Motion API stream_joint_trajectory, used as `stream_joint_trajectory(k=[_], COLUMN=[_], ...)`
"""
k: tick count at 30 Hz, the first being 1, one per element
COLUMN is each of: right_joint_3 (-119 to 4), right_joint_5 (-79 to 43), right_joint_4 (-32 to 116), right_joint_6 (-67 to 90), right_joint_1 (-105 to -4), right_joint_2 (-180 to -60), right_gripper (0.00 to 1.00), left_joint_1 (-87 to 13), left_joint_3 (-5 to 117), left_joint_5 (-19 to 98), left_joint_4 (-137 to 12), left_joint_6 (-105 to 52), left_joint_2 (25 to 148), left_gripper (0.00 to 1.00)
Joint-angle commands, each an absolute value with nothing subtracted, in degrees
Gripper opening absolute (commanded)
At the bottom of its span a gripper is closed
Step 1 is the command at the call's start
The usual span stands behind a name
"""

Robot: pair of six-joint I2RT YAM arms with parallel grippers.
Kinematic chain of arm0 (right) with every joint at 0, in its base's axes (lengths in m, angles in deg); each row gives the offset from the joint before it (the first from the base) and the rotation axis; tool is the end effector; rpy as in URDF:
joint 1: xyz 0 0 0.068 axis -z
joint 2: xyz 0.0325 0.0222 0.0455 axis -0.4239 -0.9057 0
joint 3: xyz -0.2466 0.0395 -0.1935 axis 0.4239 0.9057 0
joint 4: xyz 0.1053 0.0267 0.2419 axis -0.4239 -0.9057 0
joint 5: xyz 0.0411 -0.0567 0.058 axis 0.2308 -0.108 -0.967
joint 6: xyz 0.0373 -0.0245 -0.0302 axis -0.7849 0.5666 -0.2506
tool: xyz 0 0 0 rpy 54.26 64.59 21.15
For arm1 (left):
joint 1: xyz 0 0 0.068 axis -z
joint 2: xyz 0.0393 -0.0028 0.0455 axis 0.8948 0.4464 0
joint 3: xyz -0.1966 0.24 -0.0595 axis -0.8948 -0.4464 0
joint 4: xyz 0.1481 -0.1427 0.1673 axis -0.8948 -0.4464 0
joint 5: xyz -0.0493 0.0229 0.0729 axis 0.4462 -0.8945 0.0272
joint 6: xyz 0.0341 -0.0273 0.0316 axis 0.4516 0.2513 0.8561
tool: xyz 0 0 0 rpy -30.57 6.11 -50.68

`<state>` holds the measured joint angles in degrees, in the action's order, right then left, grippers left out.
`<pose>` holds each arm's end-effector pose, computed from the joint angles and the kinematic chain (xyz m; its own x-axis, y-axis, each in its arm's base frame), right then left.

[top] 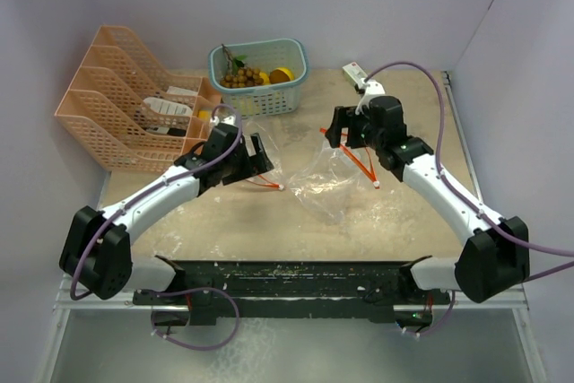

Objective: Open the zip-top bag and remove the fake food

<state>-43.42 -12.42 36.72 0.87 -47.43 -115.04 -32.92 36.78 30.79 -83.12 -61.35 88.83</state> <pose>0.2819 0.1173 0.3717 -0.4271 0.1492 -0.8918 -0.2960 0.9089 0.2938 0.2454 -0.1447 0.2892 -0.7754 -0.3836 -0.5016 -0.0822 0.8488 -0.5223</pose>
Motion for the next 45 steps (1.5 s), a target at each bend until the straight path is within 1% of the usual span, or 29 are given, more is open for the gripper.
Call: stream_joint_trajectory(k=[1,5,15,17,20,28,29,30,31,33,34,35,37,38,41,42,45], right_joint_3=[-40.7,-39.8,-39.8,-39.7,-40.4,-42.4,-42.5,-42.5,-42.3,-41.9,-41.6,-41.4,-40.7,-40.3,-39.8,-37.9,-37.3], right_joint_5=[-12.2,-14.0,-15.9,-16.2,-16.0,-14.5,-13.7,-13.0,-12.3,-11.9,-12.3,-12.9,-14.7,-15.8,-18.2,-18.8,-20.1], right_joint_4=[34.4,33.7,33.4,33.4,33.0,31.9,31.7,31.6,31.5,31.5,31.5,31.5,31.7,32.0,33.1,33.5,33.7], right_joint_6=[0.8,-0.5,-0.1,0.0,0.5,1.2,1.3,1.4,1.7,2.1,2.2,2.2,2.1,2.0,1.8,1.9,2.3], right_joint_1=[-46.9,-46.9,-46.9,-46.9,-46.9,-46.7,-46.7,-46.7,-46.6,-46.4,-46.3,-46.3,-46.2,-46.2,-46.2,-46.2,-46.2], right_joint_2=[-112.8,-113.1,-111.8,-111.6,-111.4,-110.9,-110.9,-110.9,-110.9,-111.3,-111.7,-112.1,-113.1,-113.5,-114.3,-114.5,-114.5], right_gripper=[0.81,0.67,0.22,0.12,0.00,0.00,0.05,0.18,0.29,0.55,0.63,0.68,0.69,0.68,0.60,0.57,0.46], left_joint_1=[-32.6,-32.6,-32.7,-32.7,-32.7,-32.7,-32.7,-32.7,-32.7,-32.8,-32.8,-32.8,-32.8,-32.8,-32.8,-32.8,-32.9], left_joint_3=[35.2,34.4,34.8,34.8,34.8,35.8,35.8,35.9,35.8,35.6,35.5,35.5,35.4,35.4,35.3,35.3,35.1], left_joint_5=[29.0,28.9,30.0,30.1,30.2,30.2,30.2,30.3,30.3,30.7,31.0,31.2,31.5,31.5,31.5,31.5,31.5], left_joint_4=[-82.7,-82.8,-80.1,-79.6,-79.0,-78.4,-78.4,-78.4,-78.4,-78.0,-77.8,-77.6,-77.2,-77.2,-77.2,-77.2,-77.3], left_joint_6=[-64.9,-65.6,-64.9,-65.2,-65.3,-64.3,-64.3,-64.4,-64.5,-64.6,-64.7,-64.7,-64.8,-64.9,-65.0,-65.0,-65.1], left_joint_2=[85.9,85.1,87.5,88.2,88.5,89.8,90.0,90.1,90.2,90.4,90.5,90.5,90.7,90.8,90.8,90.8,90.6], left_gripper=[0.99,0.99,0.89,0.85,0.78,0.60,0.59,0.59,0.59,0.63,0.66,0.68,0.72,0.73,0.75,0.75,0.75])
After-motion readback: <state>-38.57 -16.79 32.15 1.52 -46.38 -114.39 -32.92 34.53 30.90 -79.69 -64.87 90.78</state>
